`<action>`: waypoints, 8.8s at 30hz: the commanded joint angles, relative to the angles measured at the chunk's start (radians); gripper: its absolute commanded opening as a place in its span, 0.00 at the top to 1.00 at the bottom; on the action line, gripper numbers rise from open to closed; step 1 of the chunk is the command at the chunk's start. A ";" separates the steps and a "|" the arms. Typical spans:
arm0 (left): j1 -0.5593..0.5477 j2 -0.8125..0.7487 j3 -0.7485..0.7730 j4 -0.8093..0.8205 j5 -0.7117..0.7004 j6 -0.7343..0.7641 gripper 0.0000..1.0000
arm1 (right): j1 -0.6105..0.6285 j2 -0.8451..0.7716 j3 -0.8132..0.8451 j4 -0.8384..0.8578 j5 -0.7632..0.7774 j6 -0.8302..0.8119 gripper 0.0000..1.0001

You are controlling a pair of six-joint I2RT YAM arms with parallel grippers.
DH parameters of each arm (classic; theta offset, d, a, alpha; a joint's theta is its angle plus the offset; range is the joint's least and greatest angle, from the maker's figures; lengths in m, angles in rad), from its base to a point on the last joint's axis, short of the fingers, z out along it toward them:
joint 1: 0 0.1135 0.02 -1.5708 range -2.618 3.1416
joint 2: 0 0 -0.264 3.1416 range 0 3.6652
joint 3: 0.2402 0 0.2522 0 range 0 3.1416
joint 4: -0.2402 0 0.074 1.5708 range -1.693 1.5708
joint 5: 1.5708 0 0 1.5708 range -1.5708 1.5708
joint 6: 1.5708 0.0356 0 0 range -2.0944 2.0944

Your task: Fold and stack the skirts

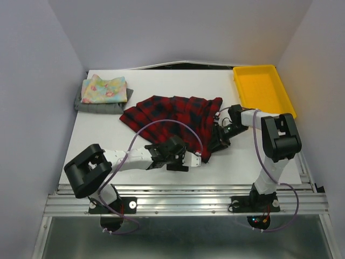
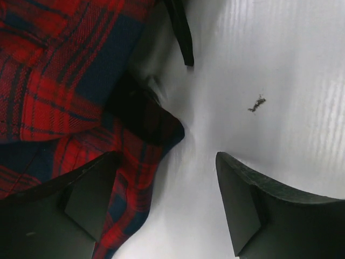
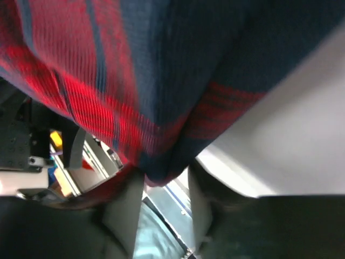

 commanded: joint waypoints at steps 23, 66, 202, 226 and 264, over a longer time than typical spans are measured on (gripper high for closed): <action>0.529 -0.497 0.163 -0.588 0.402 0.114 1.00 | -0.177 0.069 0.281 -0.386 0.191 -0.312 0.99; 0.740 -0.165 0.269 -0.597 0.542 0.144 0.75 | 0.096 -0.593 -0.400 0.073 0.153 -2.354 0.29; 0.945 0.018 1.074 -0.320 0.754 -0.275 1.00 | -0.137 -0.194 0.910 0.422 0.261 -0.427 0.99; 0.830 -0.360 0.388 -0.645 0.555 0.050 0.17 | -0.110 -0.225 0.475 -0.043 0.182 -0.614 0.30; 0.548 0.435 0.517 -0.638 0.183 -0.128 0.50 | 0.097 0.132 0.298 -0.329 0.650 -0.648 0.59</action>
